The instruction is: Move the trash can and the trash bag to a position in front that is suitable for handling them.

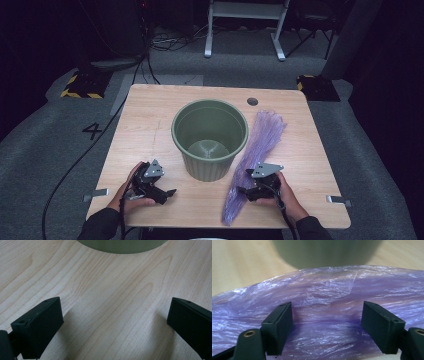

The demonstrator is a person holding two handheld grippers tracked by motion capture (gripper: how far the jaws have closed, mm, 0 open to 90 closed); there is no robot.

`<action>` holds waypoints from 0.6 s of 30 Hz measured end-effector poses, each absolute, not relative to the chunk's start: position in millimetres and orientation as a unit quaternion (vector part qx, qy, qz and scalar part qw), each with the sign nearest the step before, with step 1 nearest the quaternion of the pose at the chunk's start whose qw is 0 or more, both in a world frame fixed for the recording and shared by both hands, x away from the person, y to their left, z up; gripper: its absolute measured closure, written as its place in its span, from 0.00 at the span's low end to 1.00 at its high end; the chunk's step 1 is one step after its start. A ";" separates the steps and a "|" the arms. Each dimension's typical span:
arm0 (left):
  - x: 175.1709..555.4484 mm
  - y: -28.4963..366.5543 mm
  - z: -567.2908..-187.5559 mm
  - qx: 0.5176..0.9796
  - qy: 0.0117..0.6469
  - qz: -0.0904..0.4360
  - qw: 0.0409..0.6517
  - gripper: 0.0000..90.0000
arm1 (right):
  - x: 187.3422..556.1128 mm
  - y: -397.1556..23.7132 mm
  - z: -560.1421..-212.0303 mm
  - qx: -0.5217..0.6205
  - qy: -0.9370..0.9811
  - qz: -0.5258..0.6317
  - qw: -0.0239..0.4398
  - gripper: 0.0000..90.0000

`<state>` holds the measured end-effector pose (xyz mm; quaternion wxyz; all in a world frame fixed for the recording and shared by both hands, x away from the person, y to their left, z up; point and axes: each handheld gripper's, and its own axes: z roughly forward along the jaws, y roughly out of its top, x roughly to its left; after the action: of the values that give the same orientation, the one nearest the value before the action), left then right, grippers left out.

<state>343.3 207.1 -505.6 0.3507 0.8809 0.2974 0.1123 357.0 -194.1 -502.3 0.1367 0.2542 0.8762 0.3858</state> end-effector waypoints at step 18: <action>343.4 206.9 -505.5 0.881 0.298 0.113 0.351 0.00 | 387.2 -215.5 -501.5 0.359 0.838 0.363 0.193 0.27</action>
<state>343.4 206.9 -505.5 0.3507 0.8806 0.2981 0.1126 387.2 -215.5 -501.5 0.1935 0.3593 0.8376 0.3631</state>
